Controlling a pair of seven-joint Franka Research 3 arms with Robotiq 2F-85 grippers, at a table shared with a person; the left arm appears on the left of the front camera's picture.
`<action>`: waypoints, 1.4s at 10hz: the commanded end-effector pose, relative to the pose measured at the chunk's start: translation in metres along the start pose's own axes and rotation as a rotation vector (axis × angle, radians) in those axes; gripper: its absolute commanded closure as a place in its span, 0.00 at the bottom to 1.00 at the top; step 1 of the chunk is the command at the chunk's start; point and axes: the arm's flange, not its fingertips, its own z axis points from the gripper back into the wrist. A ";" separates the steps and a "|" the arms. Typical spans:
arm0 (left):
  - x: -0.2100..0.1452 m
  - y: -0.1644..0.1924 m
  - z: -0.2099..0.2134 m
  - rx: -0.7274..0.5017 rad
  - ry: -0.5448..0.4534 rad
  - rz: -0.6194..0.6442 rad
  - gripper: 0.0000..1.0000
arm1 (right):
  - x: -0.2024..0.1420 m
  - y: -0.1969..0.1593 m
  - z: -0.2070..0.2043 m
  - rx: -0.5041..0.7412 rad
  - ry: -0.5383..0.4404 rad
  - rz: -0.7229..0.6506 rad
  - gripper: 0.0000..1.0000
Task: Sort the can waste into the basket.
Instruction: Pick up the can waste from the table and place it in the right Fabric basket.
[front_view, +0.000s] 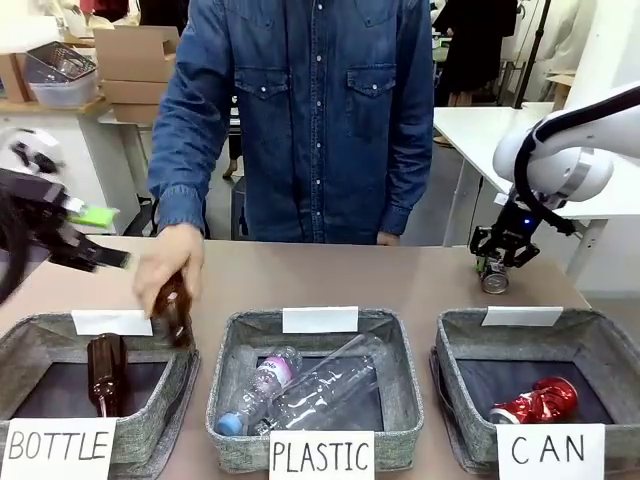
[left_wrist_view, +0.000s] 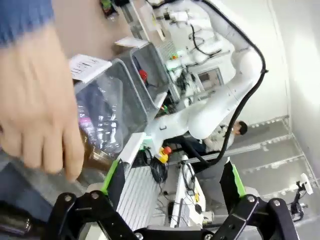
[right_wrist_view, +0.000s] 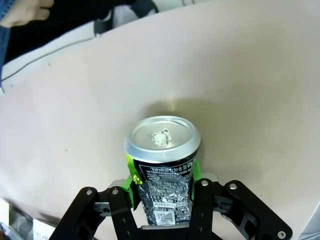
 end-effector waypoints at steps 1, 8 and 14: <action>-0.035 -0.060 0.073 0.109 -0.142 -0.010 0.00 | -0.001 0.001 0.005 0.018 0.012 -0.020 1.00; -0.067 -0.076 0.108 0.149 -0.248 -0.038 0.00 | -0.003 0.003 0.007 0.037 0.014 -0.023 1.00; -0.015 -0.009 0.006 -0.022 0.026 0.022 0.00 | -0.062 -0.008 0.098 0.183 0.025 0.035 1.00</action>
